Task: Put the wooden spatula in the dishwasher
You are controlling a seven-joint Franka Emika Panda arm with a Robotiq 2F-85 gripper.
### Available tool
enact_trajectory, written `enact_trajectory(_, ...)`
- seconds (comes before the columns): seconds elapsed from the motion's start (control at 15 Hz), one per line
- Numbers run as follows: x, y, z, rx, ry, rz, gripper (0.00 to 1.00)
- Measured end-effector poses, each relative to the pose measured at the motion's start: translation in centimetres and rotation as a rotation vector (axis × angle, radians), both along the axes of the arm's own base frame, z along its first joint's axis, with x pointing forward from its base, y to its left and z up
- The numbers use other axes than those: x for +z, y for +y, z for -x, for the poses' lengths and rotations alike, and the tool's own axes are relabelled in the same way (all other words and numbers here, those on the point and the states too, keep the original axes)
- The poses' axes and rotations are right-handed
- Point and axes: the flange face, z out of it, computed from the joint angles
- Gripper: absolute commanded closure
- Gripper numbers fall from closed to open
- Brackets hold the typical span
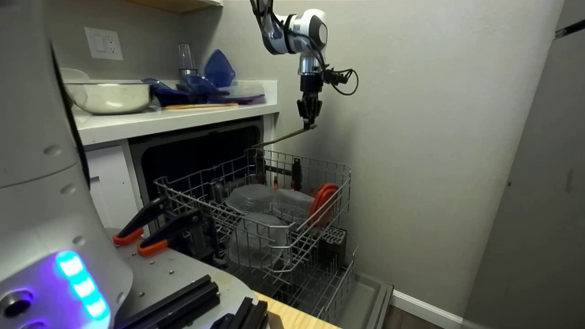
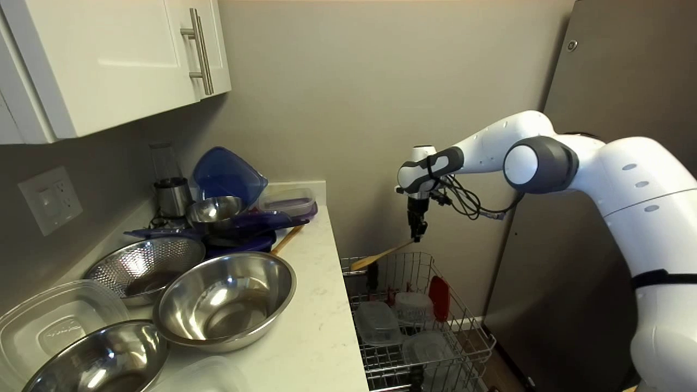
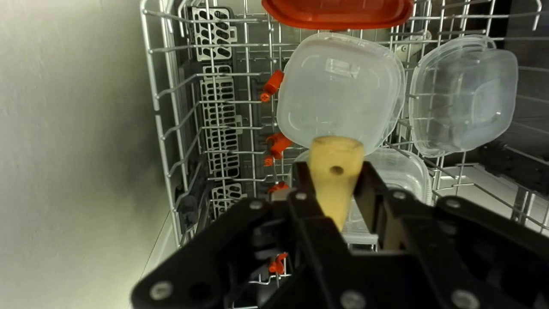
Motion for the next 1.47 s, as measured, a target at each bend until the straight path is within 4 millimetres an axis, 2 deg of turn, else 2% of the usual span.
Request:
enact_trajectory(0.27, -2.1, 2.1, -1.6, -0.043, -0.022, 0.043, 0.93)
enact_trajectory(0.6, -3.7, 4.5, -3.4, -0.082, -0.06, 0.078, 0.93)
enact_trajectory(1.0, -5.1, 4.8, -4.7, -0.103, -0.057, 0.096, 0.93)
enact_trajectory(1.47, -6.8, 5.5, -5.4, -0.087, -0.064, 0.142, 0.93)
